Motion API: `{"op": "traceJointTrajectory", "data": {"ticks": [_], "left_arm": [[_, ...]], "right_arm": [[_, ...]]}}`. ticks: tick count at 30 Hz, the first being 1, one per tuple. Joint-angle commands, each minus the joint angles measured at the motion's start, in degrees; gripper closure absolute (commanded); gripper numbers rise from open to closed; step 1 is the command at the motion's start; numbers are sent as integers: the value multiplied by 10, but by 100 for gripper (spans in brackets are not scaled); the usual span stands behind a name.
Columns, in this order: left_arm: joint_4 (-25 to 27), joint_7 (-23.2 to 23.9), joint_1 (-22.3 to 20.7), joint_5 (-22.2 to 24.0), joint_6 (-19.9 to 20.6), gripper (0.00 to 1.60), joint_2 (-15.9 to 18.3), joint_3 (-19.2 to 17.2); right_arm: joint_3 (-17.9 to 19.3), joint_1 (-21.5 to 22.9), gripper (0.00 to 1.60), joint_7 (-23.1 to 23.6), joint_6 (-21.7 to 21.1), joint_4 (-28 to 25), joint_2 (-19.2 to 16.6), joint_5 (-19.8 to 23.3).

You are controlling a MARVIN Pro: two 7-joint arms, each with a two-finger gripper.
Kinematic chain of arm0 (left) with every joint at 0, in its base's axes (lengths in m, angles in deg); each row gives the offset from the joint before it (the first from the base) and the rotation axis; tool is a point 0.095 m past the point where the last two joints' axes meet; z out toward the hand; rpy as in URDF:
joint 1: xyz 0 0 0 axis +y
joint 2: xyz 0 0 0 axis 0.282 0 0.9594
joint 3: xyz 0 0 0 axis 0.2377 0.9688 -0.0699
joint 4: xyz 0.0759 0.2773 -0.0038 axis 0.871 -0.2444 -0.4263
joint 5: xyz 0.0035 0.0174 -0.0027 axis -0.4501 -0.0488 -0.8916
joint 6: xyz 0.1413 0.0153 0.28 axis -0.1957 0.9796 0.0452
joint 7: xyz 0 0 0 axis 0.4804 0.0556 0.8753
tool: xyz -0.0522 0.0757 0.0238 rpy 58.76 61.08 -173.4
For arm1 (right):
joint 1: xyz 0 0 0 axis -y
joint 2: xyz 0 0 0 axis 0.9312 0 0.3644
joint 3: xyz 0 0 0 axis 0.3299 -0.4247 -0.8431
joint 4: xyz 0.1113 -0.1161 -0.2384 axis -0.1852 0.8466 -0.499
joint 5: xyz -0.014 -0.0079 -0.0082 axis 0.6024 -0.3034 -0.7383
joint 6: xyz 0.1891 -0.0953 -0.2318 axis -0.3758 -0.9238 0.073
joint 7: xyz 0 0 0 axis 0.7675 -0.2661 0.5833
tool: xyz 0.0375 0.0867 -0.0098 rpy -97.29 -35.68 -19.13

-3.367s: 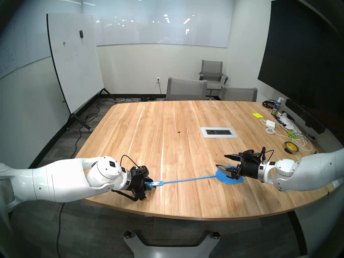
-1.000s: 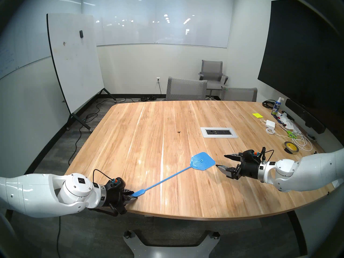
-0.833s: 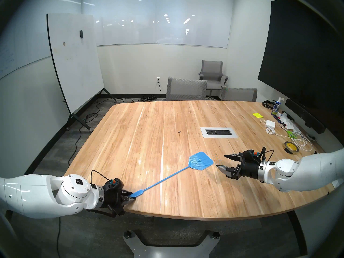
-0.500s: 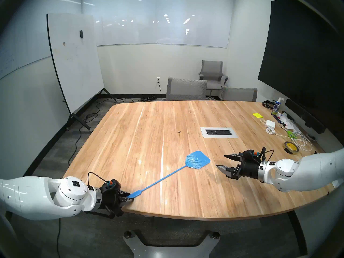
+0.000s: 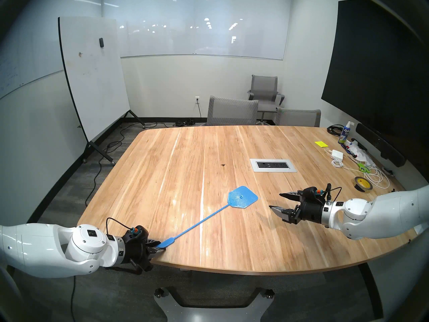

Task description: Swat a bug on table

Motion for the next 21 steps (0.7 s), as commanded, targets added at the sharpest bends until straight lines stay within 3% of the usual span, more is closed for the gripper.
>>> {"op": "traceJointTrajectory", "data": {"ticks": [1,21], "left_arm": [[0,-14,19,-1,20,160,14,22],[20,-53,11,6,25,160,18,27]], "right_arm": [[5,6,0,1,3,1,-1,-1],[5,6,0,0,3,1,0,0]]}}
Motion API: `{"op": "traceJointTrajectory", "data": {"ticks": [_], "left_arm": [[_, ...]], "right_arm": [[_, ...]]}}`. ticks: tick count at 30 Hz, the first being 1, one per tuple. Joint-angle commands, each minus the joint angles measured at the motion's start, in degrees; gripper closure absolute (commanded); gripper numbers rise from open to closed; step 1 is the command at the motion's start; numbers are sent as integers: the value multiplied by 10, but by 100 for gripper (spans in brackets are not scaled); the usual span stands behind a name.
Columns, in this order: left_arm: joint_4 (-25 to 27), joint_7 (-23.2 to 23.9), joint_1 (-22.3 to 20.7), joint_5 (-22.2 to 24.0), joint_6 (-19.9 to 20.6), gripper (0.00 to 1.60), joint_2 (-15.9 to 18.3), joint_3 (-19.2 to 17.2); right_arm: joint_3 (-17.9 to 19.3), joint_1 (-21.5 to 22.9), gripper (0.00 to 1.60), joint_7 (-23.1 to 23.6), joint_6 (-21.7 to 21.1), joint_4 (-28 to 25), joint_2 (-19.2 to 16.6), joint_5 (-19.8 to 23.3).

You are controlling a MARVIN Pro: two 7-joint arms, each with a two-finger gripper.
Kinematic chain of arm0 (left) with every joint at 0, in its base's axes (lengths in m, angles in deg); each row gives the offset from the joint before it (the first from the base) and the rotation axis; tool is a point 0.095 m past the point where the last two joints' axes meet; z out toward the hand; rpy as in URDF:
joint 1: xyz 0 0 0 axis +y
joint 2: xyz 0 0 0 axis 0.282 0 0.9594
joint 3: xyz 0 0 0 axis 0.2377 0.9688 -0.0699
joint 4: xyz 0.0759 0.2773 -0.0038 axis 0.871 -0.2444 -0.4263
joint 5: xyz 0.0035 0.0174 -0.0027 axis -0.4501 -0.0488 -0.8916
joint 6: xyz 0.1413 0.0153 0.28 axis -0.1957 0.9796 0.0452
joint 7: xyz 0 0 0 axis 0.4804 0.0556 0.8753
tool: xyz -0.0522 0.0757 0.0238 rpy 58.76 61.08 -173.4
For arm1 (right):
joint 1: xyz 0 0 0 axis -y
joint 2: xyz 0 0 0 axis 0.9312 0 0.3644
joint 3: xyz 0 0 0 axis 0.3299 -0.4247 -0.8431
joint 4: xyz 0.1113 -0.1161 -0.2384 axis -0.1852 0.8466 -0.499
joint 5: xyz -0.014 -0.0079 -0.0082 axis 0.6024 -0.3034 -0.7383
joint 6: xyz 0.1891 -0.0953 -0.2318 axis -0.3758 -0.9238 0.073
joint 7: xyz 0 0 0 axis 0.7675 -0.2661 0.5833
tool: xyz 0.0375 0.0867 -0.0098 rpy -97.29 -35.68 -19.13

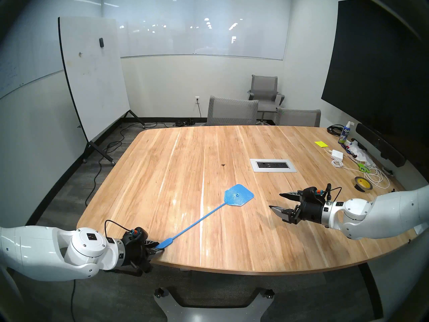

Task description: Swat a bug on table

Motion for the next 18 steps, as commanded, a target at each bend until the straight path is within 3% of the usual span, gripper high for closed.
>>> {"op": "traceJointTrajectory", "data": {"ticks": [1,18], "left_arm": [[1,-13,11,3,20,160,10,16],[17,-58,8,15,28,160,11,22]], "right_arm": [[5,6,0,0,3,1,0,-1],[5,6,0,0,3,1,0,-1]]}}
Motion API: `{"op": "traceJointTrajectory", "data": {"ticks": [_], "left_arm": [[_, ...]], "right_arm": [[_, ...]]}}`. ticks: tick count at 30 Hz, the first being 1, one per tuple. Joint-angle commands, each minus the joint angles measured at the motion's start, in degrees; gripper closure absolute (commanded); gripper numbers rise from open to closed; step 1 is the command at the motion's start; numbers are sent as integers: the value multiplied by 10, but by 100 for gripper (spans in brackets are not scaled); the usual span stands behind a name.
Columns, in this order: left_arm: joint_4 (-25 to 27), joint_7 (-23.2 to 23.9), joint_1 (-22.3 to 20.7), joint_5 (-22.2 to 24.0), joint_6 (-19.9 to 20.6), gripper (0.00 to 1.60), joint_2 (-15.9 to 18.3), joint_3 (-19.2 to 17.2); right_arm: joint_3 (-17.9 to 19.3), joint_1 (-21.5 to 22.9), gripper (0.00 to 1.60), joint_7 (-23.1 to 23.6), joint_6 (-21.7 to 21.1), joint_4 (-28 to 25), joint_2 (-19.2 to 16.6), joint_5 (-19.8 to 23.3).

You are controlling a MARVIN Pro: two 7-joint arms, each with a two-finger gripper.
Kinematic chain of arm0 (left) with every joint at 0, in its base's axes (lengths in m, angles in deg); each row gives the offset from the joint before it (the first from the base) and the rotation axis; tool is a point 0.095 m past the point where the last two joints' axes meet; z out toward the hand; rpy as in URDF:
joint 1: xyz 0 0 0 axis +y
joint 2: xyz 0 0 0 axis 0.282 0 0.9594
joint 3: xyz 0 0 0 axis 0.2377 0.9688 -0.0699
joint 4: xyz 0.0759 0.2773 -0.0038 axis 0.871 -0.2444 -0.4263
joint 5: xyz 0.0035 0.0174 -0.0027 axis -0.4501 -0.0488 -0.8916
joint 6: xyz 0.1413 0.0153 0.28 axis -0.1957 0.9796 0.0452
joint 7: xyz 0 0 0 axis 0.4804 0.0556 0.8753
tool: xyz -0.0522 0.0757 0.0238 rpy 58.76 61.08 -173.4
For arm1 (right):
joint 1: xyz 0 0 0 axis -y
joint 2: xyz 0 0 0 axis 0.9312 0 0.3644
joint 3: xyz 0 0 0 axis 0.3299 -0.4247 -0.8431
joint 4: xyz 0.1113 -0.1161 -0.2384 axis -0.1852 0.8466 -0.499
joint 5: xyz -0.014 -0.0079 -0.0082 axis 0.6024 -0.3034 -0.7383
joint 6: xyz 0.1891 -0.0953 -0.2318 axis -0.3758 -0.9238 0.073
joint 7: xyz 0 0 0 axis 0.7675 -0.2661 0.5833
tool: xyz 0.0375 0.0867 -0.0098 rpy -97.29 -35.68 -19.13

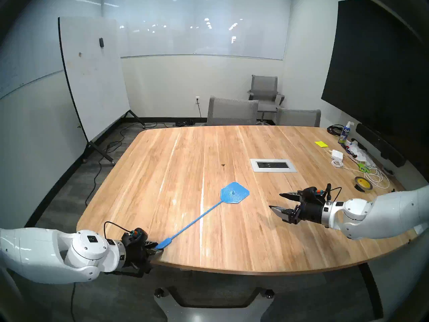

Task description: Swat a bug on table

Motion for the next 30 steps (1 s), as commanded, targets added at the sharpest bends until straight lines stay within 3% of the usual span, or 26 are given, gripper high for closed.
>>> {"op": "traceJointTrajectory", "data": {"ticks": [1,30], "left_arm": [[0,-19,9,3,23,160,9,14],[19,-72,9,8,34,160,10,35]], "right_arm": [[5,6,0,0,3,1,-1,-1],[5,6,0,0,3,1,0,-1]]}}
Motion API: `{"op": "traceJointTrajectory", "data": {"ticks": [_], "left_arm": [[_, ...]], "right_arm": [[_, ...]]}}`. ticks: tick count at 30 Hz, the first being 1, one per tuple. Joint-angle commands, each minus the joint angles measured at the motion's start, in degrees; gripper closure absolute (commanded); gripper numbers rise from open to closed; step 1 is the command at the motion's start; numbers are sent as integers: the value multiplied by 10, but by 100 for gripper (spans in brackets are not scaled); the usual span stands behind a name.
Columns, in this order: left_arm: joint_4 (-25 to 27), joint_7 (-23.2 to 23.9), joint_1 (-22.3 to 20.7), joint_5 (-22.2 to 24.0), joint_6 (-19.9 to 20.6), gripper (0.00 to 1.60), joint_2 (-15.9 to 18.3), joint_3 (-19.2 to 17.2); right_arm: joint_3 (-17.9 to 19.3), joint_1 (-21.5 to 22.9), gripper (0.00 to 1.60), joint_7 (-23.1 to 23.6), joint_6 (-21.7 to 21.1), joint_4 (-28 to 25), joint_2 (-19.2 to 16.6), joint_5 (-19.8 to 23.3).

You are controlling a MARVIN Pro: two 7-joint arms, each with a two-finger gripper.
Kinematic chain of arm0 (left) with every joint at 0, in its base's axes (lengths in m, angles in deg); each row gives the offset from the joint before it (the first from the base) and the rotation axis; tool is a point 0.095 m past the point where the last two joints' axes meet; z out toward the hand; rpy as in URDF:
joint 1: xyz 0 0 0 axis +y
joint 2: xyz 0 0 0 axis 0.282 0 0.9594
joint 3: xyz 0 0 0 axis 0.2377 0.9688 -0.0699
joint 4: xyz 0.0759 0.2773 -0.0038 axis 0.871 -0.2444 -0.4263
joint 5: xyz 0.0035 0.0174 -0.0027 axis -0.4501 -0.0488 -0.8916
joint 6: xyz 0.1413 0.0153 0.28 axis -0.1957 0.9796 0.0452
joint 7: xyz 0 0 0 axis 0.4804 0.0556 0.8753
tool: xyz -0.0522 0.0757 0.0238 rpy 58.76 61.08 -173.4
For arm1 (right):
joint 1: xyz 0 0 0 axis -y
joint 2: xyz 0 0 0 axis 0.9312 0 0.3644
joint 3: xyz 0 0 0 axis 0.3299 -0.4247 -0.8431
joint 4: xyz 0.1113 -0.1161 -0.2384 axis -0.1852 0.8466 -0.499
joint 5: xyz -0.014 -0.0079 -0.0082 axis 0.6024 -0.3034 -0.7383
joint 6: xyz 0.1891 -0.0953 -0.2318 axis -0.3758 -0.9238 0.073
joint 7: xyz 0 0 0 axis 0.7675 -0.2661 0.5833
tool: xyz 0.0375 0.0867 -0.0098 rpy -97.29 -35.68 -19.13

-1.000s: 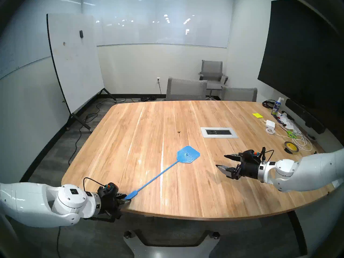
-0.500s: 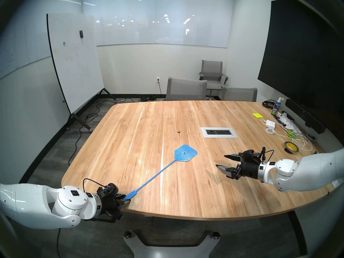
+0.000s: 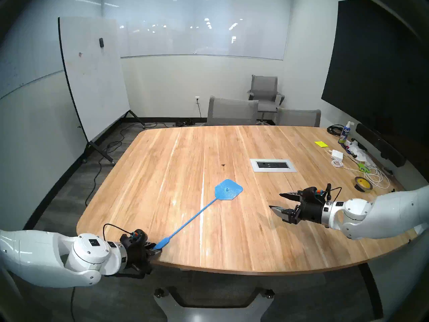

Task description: Swat a bug on table

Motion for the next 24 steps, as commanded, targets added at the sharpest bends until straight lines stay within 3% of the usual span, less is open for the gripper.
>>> {"op": "traceJointTrajectory", "data": {"ticks": [1,24], "left_arm": [[-5,-11,16,0,22,160,8,22],[7,-49,32,0,23,160,9,56]], "right_arm": [[5,6,0,0,3,1,0,-1],[4,5,0,0,2,1,0,0]]}}
